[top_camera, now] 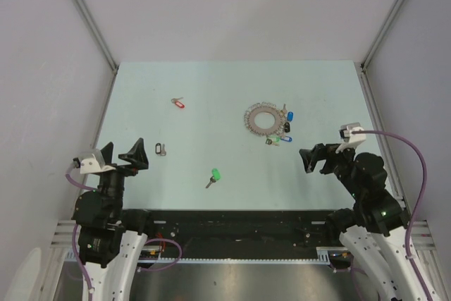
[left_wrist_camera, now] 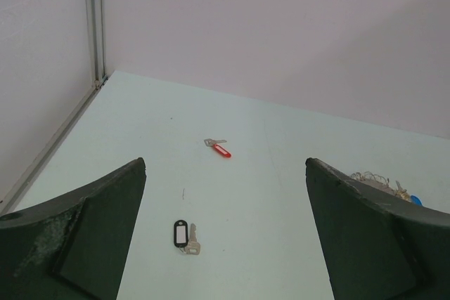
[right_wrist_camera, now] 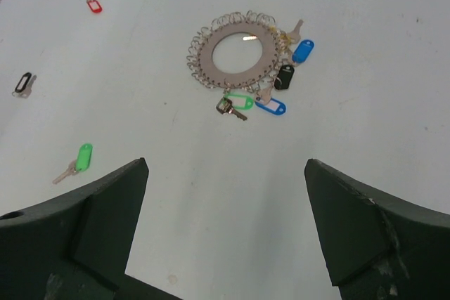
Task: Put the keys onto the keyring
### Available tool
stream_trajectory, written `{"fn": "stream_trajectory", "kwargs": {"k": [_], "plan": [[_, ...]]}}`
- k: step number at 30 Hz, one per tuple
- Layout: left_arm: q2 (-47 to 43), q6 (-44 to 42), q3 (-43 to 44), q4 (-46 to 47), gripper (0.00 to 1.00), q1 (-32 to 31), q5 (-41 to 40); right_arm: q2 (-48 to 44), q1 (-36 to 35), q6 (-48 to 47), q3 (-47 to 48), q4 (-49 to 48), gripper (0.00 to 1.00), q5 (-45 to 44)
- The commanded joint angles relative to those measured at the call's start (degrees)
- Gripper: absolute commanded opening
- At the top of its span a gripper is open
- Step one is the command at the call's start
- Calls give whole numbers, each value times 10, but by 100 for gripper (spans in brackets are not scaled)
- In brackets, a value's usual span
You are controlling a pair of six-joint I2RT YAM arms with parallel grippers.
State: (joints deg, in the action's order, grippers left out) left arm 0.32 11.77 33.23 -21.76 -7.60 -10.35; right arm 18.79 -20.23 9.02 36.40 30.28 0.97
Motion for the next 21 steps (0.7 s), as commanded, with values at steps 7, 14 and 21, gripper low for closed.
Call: {"fn": "stream_trajectory", "kwargs": {"k": [7,14,21], "plan": [[-49,-8,14,-1,100,-7,3,232,0,19,75,-6,97,29],[-49,-9,13,-2,100,-8,2,395,-44,13,99,-79,91,21],[-44,-11,13,0,100,-8,6,560,-78,-48,161,-132,79,18]]}}
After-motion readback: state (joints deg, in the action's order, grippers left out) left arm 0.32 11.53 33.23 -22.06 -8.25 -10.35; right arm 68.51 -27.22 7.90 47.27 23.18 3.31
